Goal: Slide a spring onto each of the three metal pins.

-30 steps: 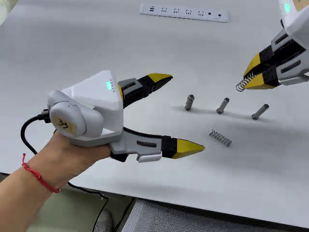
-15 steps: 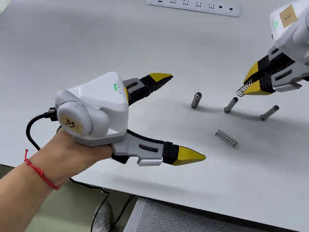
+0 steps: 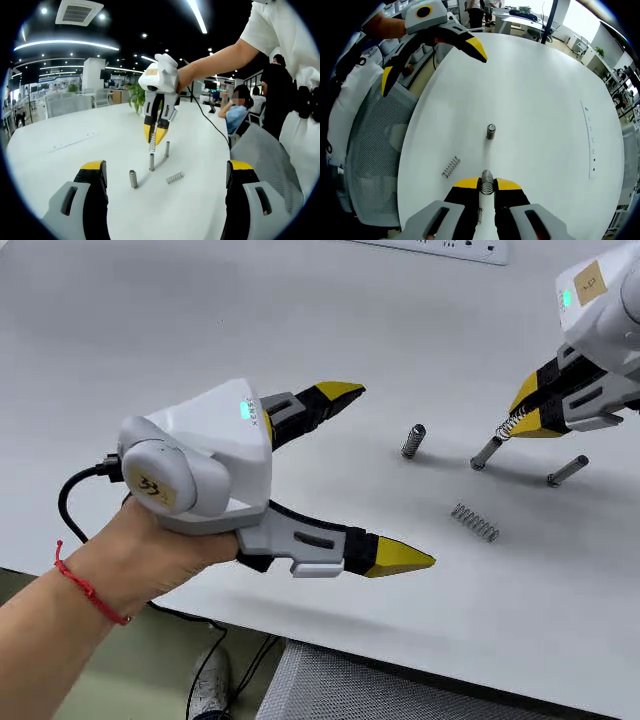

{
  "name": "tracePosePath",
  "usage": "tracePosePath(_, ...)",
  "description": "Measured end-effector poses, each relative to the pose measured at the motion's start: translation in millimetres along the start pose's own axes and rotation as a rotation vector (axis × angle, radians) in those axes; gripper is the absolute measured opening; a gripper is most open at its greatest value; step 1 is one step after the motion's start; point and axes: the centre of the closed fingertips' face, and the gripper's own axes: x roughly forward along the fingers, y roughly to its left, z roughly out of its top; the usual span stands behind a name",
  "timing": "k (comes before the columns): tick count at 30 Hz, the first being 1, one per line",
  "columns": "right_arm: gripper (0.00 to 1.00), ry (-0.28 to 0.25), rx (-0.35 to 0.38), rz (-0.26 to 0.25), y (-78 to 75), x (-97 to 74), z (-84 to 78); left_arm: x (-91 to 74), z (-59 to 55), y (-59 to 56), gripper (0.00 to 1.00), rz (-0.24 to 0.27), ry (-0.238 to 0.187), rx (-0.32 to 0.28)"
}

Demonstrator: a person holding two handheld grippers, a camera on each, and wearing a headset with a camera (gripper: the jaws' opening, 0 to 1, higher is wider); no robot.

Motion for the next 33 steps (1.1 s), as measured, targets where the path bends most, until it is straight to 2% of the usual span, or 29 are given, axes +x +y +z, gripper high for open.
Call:
tracePosePath(13, 0.07, 0.02, -0.013, 0.008, -2.3, 7.0, -2.9, -0.5, -0.7, -0.7, 0.98, 0.0, -0.008, -0.014)
tracePosePath(24, 0.07, 0.018, -0.01, 0.024, -0.8, 11.5, -2.4, 1.7, -0.1, -2.8, 0.97, -0.004, -0.017, -0.02)
tracePosePath(33, 0.07, 0.039, -0.033, 0.026, -0.3, 17.0, -4.9, 2.2, -0.5, -4.6, 0.97, -0.01, -0.02, -0.028)
